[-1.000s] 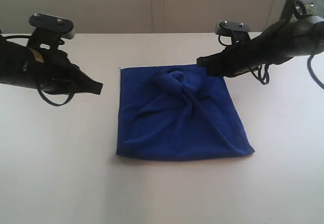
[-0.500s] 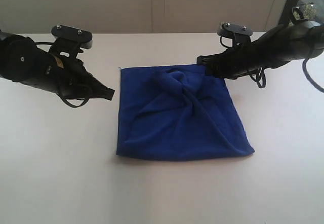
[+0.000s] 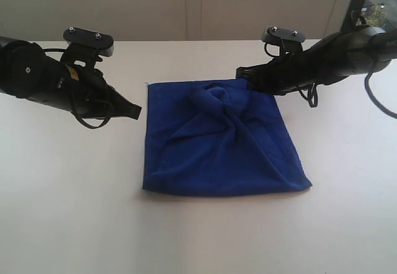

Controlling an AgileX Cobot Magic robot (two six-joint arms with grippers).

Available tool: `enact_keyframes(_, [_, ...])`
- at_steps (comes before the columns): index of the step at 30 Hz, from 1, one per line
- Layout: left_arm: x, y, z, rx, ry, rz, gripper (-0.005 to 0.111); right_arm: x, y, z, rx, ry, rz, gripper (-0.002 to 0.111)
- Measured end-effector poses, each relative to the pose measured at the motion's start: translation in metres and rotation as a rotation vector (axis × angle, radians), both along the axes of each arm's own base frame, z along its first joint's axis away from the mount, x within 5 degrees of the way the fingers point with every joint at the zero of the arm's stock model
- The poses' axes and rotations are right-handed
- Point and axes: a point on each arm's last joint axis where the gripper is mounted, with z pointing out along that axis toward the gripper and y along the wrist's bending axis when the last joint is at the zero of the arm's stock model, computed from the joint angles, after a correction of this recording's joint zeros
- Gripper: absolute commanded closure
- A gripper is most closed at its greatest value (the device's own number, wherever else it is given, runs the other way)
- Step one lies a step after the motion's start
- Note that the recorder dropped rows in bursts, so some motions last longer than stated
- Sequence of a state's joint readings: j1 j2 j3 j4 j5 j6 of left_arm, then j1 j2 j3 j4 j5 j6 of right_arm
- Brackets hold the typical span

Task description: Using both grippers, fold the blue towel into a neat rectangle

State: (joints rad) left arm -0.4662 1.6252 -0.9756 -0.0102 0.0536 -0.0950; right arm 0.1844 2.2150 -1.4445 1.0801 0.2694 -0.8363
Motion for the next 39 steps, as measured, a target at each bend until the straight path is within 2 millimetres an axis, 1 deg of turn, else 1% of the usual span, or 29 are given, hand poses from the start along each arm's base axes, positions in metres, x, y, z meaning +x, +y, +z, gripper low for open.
enact_keyframes(5, [0.001,0.000,0.000,-0.006,-0.006,0.004,0.107,0.004,0.004,-0.013,0.007,0.021,0.003,0.077])
enact_keyframes(7, [0.001,0.000,0.000,-0.006,-0.007,0.004,0.107,0.004,0.007,-0.013,0.009,0.019,0.007,0.077])
enact_keyframes(10, [0.001,0.000,0.000,-0.006,-0.007,0.004,0.107,0.005,0.008,-0.013,0.009,0.016,0.011,0.077])
enact_keyframes(16, [0.001,-0.001,0.000,-0.007,-0.008,0.004,0.107,0.005,0.008,-0.013,0.010,0.017,0.009,0.085])
enact_keyframes(18, [0.001,-0.001,0.000,-0.007,-0.008,0.004,0.107,0.005,0.008,-0.013,0.010,0.017,0.009,0.087])
enact_keyframes(26, [0.001,0.000,0.000,-0.006,-0.007,0.004,0.107,0.005,0.008,-0.001,0.008,-0.011,0.011,0.087])
enact_keyframes(39, [0.001,0.000,0.000,-0.006,-0.007,0.004,0.107,0.005,0.008,-0.001,-0.007,-0.015,0.021,0.087])
